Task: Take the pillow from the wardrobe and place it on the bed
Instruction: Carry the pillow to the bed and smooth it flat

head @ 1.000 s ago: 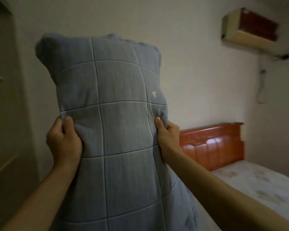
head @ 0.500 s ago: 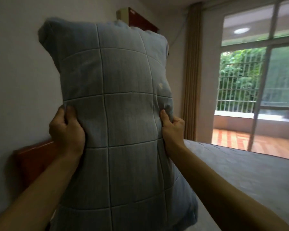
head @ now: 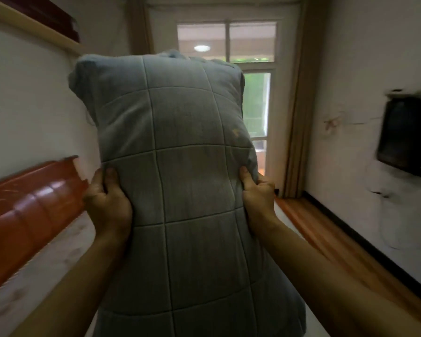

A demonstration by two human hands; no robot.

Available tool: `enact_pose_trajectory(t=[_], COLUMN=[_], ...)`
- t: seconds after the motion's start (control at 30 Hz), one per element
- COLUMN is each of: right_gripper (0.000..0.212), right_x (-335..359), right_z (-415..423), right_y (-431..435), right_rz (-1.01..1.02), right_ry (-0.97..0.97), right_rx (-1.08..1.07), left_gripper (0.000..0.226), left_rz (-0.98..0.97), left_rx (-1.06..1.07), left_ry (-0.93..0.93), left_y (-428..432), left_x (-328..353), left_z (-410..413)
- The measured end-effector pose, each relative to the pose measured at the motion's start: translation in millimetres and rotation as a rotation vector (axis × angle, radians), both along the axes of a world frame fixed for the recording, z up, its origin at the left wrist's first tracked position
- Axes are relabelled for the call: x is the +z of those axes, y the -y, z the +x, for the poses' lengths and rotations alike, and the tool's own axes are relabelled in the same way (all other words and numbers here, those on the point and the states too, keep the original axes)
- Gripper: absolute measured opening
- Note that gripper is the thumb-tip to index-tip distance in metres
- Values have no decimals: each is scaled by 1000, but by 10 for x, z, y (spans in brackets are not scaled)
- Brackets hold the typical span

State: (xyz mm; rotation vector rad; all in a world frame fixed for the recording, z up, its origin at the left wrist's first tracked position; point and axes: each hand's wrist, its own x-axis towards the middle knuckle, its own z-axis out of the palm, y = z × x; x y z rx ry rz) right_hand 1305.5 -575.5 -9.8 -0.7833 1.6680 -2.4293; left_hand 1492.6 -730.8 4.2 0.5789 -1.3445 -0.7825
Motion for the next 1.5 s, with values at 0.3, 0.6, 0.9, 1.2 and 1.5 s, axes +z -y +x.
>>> enact_pose_trajectory(t=[0.3, 0.6, 0.9, 1.2, 1.5], right_gripper=[24, 28, 28, 31, 43], right_x=[-86, -314, -386, -410, -642], right_z=[-328, -682, -1368, -2317, -3013], right_y=[-1233, -2664, -4059, -5520, -6635], right_rz=[70, 85, 48, 79, 44], right_ry=[-8, 60, 42, 18, 69], right_rx=[-438, -787, -989, -1164, -1299], left_gripper=[31, 38, 32, 20, 29], left_rz=[130, 101, 114, 112, 93], left_rx=[-432, -800, -999, -1074, -1232], left_ry=[-45, 20, 50, 11, 73], left_y=[-585, -1765, -3165, -4707, -5866], left_x=[-387, -513, -582, -648, -804], left_z=[-1116, -2211, -3327, -4698, -5735])
